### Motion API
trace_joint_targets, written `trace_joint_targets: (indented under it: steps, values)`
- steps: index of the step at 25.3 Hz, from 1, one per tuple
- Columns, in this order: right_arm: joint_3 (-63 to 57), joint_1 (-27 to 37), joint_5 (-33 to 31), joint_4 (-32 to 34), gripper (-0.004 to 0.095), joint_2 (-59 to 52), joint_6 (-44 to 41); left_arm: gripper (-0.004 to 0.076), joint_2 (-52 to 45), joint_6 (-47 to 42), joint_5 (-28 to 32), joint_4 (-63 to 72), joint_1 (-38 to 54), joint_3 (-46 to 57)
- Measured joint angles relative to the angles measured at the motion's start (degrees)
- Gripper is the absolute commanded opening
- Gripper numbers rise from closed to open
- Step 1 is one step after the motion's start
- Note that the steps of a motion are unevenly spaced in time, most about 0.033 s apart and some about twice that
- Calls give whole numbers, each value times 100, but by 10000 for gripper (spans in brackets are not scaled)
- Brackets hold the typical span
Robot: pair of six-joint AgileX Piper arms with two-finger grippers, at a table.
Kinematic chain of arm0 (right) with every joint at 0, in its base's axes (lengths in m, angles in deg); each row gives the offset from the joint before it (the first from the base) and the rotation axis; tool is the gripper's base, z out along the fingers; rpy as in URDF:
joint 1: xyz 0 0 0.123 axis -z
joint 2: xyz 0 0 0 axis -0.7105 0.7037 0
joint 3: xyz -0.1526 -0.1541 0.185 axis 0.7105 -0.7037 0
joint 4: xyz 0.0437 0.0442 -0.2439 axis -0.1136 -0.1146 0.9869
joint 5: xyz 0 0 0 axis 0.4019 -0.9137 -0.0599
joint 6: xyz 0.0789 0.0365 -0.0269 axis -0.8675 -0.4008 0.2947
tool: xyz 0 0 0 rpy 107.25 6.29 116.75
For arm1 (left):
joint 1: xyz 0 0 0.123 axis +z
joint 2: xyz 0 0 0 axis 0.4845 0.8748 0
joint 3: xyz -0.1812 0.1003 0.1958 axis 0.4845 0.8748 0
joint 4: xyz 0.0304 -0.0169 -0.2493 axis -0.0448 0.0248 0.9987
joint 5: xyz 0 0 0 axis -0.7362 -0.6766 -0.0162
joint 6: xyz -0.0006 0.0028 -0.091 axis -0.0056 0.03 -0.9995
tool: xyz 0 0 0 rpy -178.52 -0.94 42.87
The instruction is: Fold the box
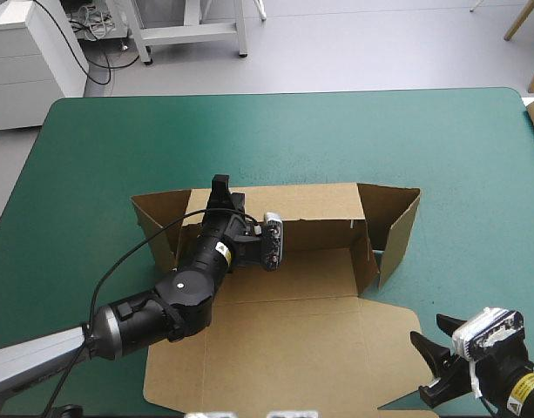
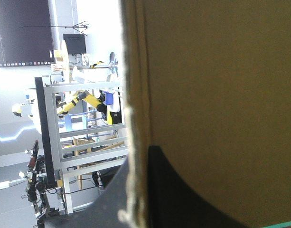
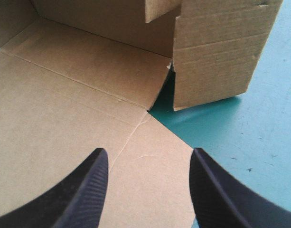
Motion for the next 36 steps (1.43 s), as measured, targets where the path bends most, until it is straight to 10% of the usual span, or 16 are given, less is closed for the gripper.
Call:
trace_joint_targets:
  steps: [11,27,36]
  values:
    - [738,0,236,255,456,271,-241,-8,0,12,-229,0,-283,0]
    - [6096,22,-1337,1890,456,4910,-578,-8,0,12,-427,0,-344,0]
    - [7748,1477,-1682,371,456,6683,557,-8,0,12,-427,0,-344,0]
